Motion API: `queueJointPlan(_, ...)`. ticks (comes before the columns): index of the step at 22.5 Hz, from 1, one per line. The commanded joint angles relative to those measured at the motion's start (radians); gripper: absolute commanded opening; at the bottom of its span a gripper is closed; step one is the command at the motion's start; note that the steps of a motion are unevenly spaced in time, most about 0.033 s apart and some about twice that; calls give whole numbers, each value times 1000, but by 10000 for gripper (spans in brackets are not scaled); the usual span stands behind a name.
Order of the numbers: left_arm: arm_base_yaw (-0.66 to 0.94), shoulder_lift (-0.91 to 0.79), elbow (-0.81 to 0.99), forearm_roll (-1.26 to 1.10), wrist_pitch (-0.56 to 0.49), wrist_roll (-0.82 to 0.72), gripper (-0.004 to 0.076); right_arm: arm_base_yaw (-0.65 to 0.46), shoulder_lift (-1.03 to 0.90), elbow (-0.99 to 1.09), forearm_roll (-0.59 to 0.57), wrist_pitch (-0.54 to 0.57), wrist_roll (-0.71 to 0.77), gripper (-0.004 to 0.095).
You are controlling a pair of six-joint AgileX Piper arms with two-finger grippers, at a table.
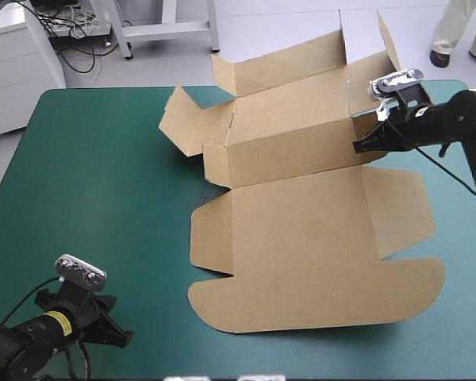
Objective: Fold the box
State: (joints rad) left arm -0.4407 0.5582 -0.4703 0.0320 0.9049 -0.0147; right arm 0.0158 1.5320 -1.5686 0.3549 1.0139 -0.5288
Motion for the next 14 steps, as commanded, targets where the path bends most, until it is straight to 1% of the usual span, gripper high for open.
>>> queueJointPlan(1,-1,3,-24,1,-38,-9,-32,-3,22,-141,17,69,-129,-23)
queueJointPlan(4,-1,3,-24,1,-38,-9,-32,-3,87,-232,30,168,-269,-23)
queueJointPlan(6,-1,3,-24,1,-38,-9,-32,-3,128,-280,92,204,-370,-23)
queueJointPlan(9,-1,3,-24,1,-38,-9,-32,-1,158,-320,171,211,-461,-23)
queueJointPlan(11,-1,3,-24,1,-38,-9,-32,-1,184,-360,234,197,-517,-23)
queueJointPlan(14,-1,3,-24,1,-38,-9,-32,1,210,-403,282,197,-576,-24)
